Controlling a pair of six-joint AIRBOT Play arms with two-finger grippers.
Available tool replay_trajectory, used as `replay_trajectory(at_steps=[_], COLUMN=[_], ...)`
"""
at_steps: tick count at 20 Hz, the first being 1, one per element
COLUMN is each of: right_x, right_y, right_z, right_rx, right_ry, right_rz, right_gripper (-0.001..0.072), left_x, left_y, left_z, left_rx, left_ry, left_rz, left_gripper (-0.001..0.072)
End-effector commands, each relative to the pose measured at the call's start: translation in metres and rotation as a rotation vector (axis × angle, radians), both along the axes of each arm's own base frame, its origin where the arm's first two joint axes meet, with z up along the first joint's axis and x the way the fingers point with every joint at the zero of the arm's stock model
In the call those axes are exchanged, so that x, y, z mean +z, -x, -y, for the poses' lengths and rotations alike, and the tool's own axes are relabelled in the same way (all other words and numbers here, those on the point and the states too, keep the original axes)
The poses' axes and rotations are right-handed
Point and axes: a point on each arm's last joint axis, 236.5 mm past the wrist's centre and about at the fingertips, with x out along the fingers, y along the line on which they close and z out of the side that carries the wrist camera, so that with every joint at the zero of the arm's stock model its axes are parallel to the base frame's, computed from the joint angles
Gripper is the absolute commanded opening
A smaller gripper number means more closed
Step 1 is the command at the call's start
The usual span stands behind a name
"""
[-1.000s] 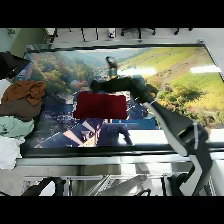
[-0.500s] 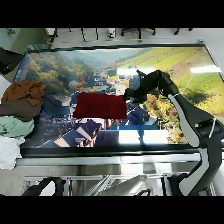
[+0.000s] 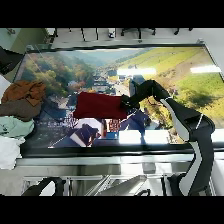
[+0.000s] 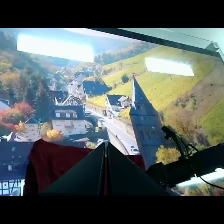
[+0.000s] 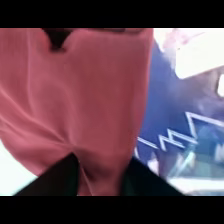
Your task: Fold the shirts.
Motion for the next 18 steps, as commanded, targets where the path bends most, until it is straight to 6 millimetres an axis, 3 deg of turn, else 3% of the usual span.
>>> replay_trajectory(at_steps=[1, 4, 6, 7, 9, 11, 13, 15, 17, 18], right_x=[-0.001, 0.018, 0.045, 0.061, 0.090, 0.111, 0.127, 0.132, 0.122, 0.111], right_y=[-0.009, -0.029, -0.054, -0.066, -0.083, -0.077, -0.051, -0.002, 0.062, 0.095], right_z=[-0.010, 0.002, 0.038, 0.065, 0.141, 0.227, 0.313, 0.392, 0.449, 0.465], right_rx=[-0.021, -0.060, -0.134, -0.184, -0.314, -0.445, -0.592, -0.747, -0.879, -0.936], right_ry=[-0.036, -0.049, -0.042, -0.037, 0.008, 0.104, 0.214, 0.321, 0.392, 0.408], right_rz=[0.034, 0.088, 0.160, 0.191, 0.232, 0.243, 0.247, 0.218, 0.153, 0.110], right_gripper=[0.0023, 0.0022, 0.0021, 0.0021, 0.0021, 0.0021, 0.0020, 0.0020, 0.0020, 0.0020], left_x=[0.000, 0.000, -0.002, -0.002, -0.003, -0.003, -0.003, -0.003, -0.003, -0.003], left_y=[0.000, 0.001, 0.002, 0.002, 0.003, 0.003, 0.002, 0.002, 0.002, 0.002], left_z=[0.000, 0.000, 0.000, 0.001, 0.001, 0.001, 0.001, 0.001, 0.001, 0.001], left_rx=[0.001, 0.000, -0.005, -0.007, -0.008, -0.008, -0.007, -0.007, -0.008, -0.008], left_ry=[-0.002, -0.002, -0.004, -0.004, -0.006, -0.006, -0.006, -0.006, -0.005, -0.005], left_rz=[0.001, -0.001, -0.009, -0.012, -0.014, -0.014, -0.013, -0.013, -0.013, -0.013], left_gripper=[0.0014, 0.0014, 0.0014, 0.0014, 0.0014, 0.0014, 0.0014, 0.0013, 0.0014, 0.0014])
